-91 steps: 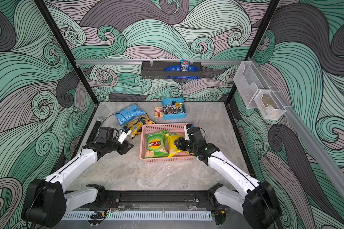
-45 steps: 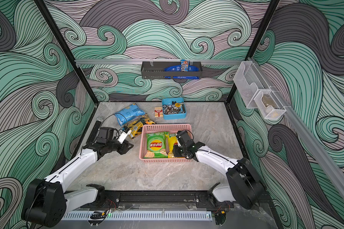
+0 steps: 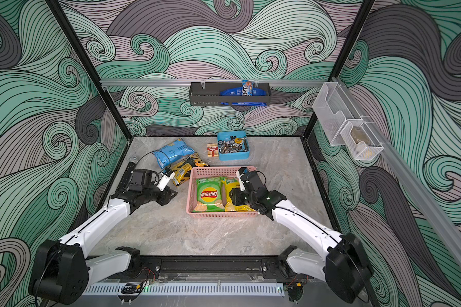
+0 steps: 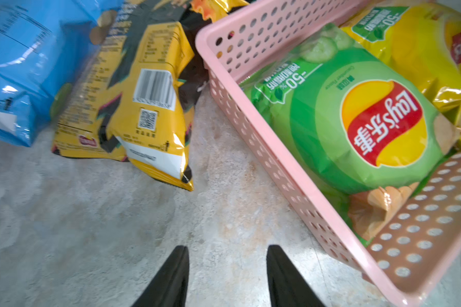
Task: Put the potato chips into the basket
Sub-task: Place the potato chip in the basket, then pick up the potato chip from the center of the board.
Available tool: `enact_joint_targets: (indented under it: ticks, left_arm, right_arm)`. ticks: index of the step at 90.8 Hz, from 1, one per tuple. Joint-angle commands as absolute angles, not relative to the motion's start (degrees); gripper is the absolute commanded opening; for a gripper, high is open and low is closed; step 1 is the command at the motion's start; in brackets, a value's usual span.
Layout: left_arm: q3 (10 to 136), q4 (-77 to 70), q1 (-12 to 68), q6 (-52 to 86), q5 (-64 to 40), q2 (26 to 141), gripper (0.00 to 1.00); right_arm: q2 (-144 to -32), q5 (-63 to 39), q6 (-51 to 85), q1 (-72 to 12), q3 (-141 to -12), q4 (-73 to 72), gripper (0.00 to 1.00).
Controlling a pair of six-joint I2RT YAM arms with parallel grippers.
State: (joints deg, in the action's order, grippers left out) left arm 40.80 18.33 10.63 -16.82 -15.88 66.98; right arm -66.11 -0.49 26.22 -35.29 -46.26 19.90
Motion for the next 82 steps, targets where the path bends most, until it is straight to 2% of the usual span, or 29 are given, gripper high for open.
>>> enact_joint_targets:
  ticks: [1, 29, 53, 68, 82]
  left_arm:
    - [46.53, 15.28, 10.37, -18.11, -9.87, 69.46, 0.5]
    - [56.5, 21.71, 10.65, -26.09, -10.79, 79.94, 0.48]
    - [48.26, 15.08, 14.68, -34.46, -3.96, 77.11, 0.5]
    - [42.02, 7.54, 16.82, -34.94, -3.32, 75.91, 0.5]
    - [41.25, 3.87, 18.58, -34.1, 0.37, 78.34, 0.51]
  right_arm:
    - [-64.29, -0.75, 24.75, -35.3, -48.81, 20.6, 0.5]
    - [-63.38, -1.69, 25.48, -32.49, -49.06, 20.59, 0.53]
    - [-60.68, -4.29, 25.57, -28.75, -46.39, 20.63, 0.54]
    - [-60.18, -5.3, 25.74, -27.38, -45.54, 20.51, 0.55]
    - [-60.02, -5.48, 25.84, -26.98, -45.61, 20.51, 0.55]
